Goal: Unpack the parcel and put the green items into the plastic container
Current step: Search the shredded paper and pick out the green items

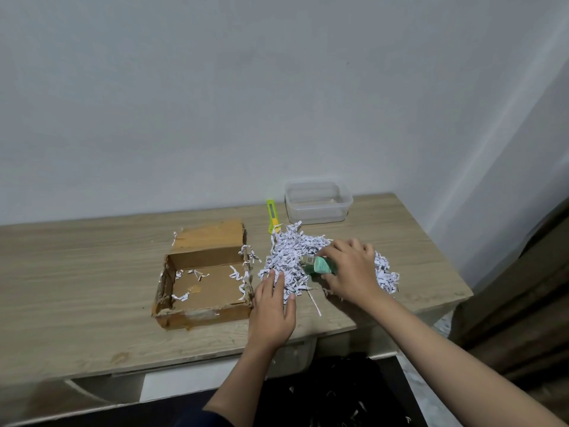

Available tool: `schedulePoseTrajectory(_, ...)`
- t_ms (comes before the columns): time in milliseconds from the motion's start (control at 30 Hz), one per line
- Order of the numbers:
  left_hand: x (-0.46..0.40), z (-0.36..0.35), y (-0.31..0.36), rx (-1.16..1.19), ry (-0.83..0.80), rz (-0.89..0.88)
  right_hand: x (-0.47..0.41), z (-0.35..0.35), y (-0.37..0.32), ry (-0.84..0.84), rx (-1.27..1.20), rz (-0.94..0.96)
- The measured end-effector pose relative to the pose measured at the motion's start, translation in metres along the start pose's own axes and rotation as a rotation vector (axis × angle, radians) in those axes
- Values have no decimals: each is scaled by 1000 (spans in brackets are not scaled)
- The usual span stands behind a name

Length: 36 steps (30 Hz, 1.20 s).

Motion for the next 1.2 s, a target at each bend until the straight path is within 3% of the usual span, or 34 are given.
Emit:
schedulePoseTrajectory(200,0,0,0,-1,-8,5,-1,13,3,36,-164,-87)
schedulePoseTrajectory(467,2,1,0,-17,-21,5,-16,25,11,111,-642,-111)
schedulePoseTrajectory(900,-8,-5,-3,-65,-1,1,-107,31,38,43,-619,-155)
schedulePoseTrajectory(1000,-9,-9,-4,-90,-14,-25,-142,27,52,-53,-565,-150)
schedulePoseTrajectory(1200,-9,-10,-8,-50,-16,24,-140,5,86,-409,-532,-145)
Point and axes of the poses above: each hand's wrist, its own x-axis away from the middle knuckle, its own z-axis out of the back of the hand, y = z × x, the point moved 5 cm from there along -x, towards the middle knuckle, and after that the axes turned 3 degrees about -y, right-handed, at the moved point
